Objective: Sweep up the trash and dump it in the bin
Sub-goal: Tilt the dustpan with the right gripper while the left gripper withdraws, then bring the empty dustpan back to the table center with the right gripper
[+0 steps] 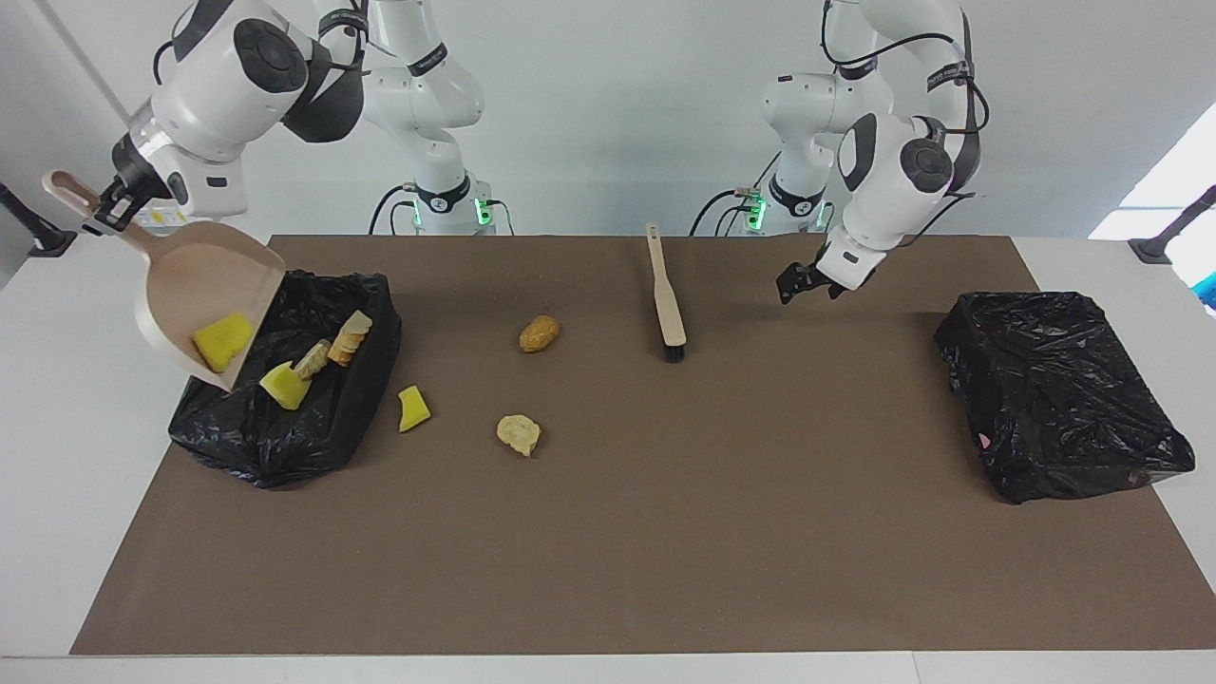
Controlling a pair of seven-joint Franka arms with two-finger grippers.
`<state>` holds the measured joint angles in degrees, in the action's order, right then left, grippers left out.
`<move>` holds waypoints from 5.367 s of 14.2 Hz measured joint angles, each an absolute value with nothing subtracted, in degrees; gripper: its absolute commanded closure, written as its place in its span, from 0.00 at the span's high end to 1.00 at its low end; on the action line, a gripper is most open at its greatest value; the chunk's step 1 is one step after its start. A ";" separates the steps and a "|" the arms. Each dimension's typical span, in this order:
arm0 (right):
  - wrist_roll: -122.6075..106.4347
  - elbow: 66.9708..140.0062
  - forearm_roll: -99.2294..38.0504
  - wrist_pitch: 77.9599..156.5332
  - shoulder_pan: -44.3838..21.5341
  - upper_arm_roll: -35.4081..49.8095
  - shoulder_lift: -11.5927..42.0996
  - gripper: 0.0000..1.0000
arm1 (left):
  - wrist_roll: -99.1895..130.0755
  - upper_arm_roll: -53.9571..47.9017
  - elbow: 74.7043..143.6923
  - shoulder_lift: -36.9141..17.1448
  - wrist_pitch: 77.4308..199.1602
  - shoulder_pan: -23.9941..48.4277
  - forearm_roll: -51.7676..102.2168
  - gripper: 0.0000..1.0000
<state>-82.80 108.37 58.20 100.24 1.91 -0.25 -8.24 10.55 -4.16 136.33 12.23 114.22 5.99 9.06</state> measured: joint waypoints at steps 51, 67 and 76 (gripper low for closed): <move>2.67 106.59 1.83 99.60 -17.06 0.50 -4.54 0.00 | 3.15 -4.11 93.15 8.20 89.09 -2.75 1.07 1.00; 39.69 87.65 0.76 119.46 -37.30 0.45 29.35 0.00 | 3.08 -4.51 93.16 8.21 89.09 -2.57 1.07 1.00; 39.75 81.73 1.64 121.54 -38.13 0.33 34.39 1.00 | 3.02 -4.56 93.16 8.21 89.06 -2.52 1.07 1.00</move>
<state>39.75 81.73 1.64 121.54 -38.13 0.33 34.39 3.02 -4.56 93.16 8.21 89.06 -2.52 1.07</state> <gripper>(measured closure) 0.295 0.000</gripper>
